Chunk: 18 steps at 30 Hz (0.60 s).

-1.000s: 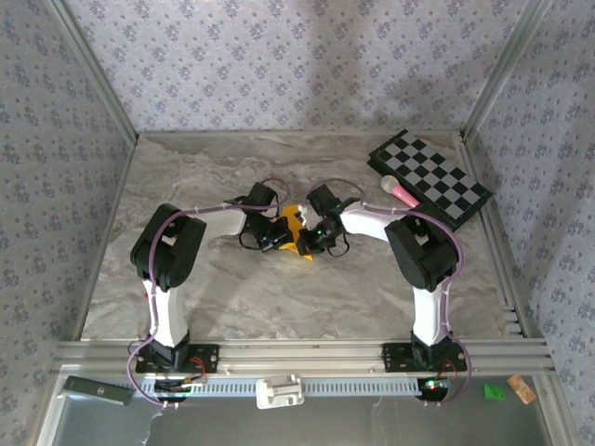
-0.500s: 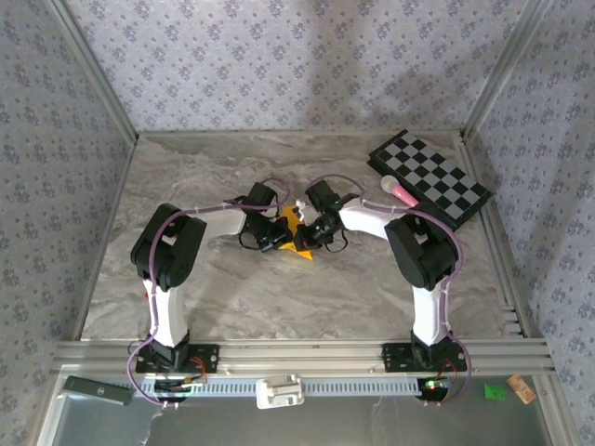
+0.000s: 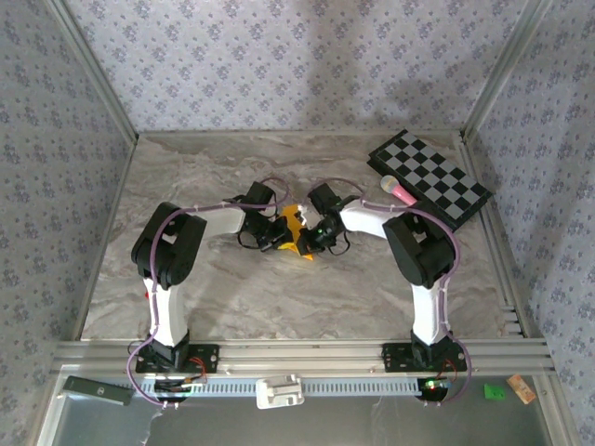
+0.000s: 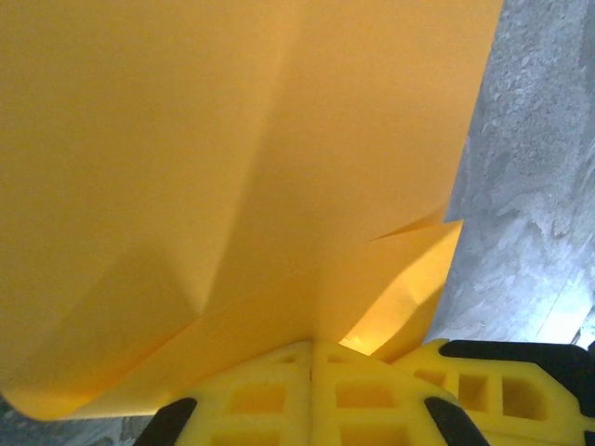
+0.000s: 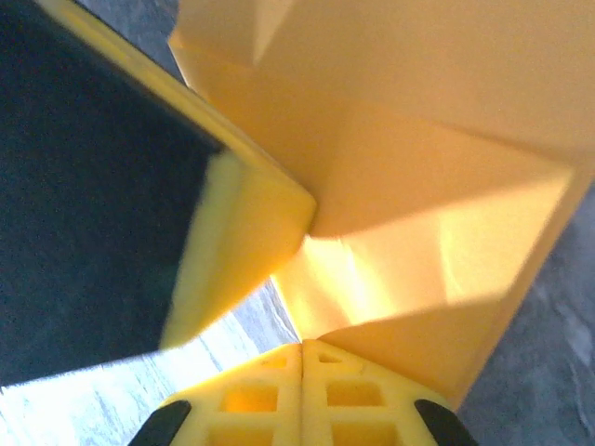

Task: Fold a paper plane with a square sheet of paper (pick it up from the middle)
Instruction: Third fold the triangle at the center of the table.

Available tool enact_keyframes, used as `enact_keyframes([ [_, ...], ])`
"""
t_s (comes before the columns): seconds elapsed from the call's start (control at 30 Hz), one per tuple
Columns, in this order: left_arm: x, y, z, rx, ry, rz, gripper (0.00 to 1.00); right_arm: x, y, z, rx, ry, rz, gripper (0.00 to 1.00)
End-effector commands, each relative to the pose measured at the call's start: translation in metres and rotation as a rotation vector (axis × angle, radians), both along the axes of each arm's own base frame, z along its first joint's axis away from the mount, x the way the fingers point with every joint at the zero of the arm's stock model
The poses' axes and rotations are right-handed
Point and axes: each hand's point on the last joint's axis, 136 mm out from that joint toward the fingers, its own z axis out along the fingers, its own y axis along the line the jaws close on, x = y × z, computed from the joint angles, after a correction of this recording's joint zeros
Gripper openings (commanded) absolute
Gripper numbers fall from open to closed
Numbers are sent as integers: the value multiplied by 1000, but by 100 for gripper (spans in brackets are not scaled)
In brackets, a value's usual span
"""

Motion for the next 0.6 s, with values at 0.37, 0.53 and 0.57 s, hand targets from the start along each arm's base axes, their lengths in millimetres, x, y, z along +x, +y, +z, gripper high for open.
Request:
enact_keyframes([
  [0.37, -23, 42, -60, 207, 123, 24, 0, -36, -49, 3, -53, 41, -54, 0],
  [0.53, -18, 34, -52, 174, 107, 15, 0, -13, -31, 37, 20, -76, -71, 0],
  [0.57, -16, 32, -50, 163, 105, 14, 0, -9, -28, 38, 22, -86, -74, 0],
])
